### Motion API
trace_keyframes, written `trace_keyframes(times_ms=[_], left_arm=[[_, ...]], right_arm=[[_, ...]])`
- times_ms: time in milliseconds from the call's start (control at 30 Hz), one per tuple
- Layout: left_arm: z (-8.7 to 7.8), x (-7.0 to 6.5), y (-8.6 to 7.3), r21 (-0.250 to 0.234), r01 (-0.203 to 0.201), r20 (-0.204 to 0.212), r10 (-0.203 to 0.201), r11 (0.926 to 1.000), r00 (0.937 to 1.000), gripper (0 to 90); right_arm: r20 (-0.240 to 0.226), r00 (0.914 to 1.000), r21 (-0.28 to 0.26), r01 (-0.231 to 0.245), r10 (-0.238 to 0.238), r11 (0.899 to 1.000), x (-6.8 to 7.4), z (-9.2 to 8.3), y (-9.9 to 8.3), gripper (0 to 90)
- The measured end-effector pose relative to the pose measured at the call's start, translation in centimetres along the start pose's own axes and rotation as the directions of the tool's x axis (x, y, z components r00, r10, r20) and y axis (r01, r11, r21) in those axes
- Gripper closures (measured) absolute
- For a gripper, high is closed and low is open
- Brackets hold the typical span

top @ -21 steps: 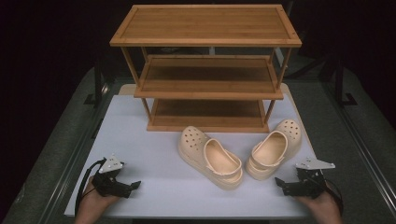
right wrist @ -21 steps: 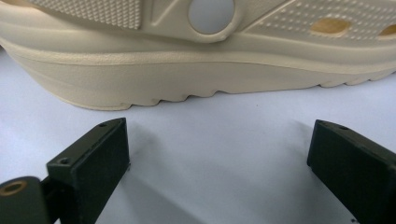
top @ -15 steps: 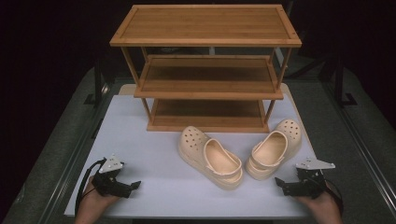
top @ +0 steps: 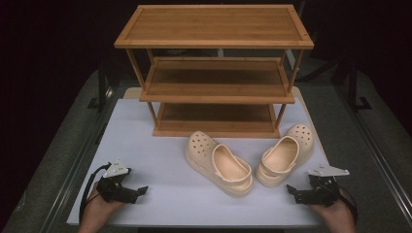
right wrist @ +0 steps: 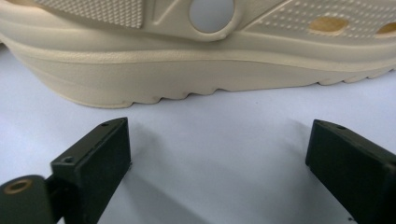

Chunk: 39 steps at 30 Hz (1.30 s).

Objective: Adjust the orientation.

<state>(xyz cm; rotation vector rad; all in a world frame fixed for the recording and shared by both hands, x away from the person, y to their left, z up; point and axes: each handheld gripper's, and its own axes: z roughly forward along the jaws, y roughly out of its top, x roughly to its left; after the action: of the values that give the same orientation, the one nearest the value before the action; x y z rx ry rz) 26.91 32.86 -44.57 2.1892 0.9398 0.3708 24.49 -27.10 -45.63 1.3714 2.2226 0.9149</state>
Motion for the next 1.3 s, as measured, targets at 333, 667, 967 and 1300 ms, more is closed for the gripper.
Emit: trace_keyframes(times_ms=[333,667,967,1300], left_arm=[[-0.2,-1.0,1.7,-0.031,-0.024,0.013,0.025,0.9992,0.9996,30.0],[0.7,-2.7,5.9,-0.077,-0.032,0.092,0.039,0.9965,0.995,46.3],[1.8,-4.5,10.2,-0.123,-0.067,0.152,0.086,0.9901,0.9847,49.2],[4.0,-5.0,12.8,-0.075,-0.093,0.146,0.103,0.9929,0.9839,75.1]], right_arm=[[-0.009,1.0,0.005,-0.003,0.003,1.0,-0.4,-0.8,-0.3,14.6],[-0.003,0.9999,-0.017,0.011,-0.011,1.0,-0.3,-0.6,-0.5,13.6],[-0.002,0.9999,-0.022,0.014,-0.014,1.0,-0.3,-0.5,-0.6,13.6],[-0.002,0.9999,-0.023,0.013,-0.013,1.0,-0.3,-0.5,-0.6,13.6]])
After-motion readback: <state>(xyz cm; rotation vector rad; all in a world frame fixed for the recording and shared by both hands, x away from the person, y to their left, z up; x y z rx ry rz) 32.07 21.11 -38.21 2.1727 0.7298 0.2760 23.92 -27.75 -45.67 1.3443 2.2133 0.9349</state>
